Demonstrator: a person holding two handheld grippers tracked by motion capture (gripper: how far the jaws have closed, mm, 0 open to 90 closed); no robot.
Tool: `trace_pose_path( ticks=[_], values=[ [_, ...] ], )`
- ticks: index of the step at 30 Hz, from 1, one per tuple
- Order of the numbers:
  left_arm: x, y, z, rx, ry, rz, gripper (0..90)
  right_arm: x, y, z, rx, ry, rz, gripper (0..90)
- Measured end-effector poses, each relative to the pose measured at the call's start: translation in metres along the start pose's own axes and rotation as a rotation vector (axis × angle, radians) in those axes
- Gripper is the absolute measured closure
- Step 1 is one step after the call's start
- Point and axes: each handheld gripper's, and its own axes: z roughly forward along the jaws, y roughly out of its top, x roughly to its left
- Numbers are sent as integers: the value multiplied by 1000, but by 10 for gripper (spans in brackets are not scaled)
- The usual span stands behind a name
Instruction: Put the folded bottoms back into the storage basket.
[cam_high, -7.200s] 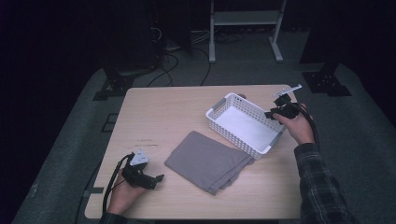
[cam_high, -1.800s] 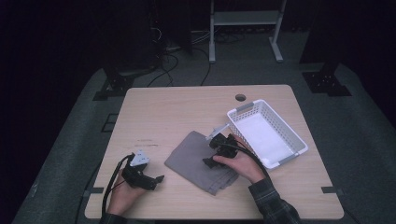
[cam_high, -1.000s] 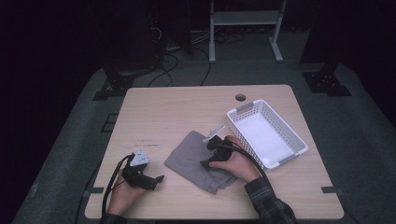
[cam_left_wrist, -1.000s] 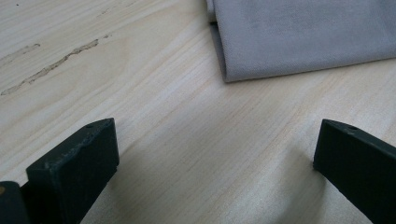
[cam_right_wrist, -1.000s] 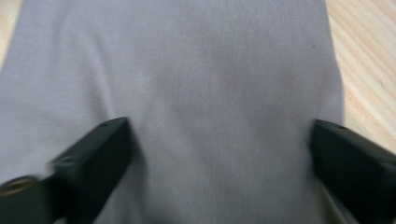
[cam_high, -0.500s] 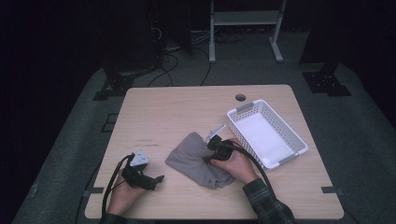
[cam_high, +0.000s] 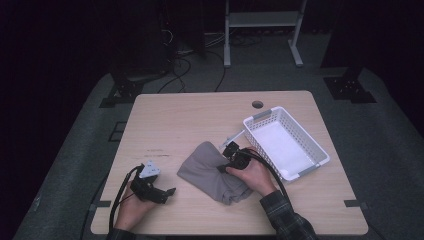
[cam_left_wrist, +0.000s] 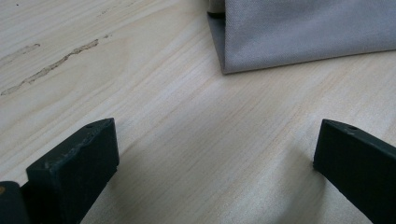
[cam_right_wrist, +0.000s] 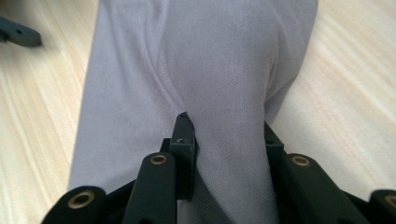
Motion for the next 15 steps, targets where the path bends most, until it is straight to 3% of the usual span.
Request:
trace_pose_path(
  ticks=[9, 15],
  values=[
    [0, 0, 0, -1, -2, 0, 0, -2, 5, -31, -69, 13, 16, 672],
    [-1, 0, 0, -2, -4, -3, 0, -1, 11, -56, -93, -19, 14, 672]
  ],
)
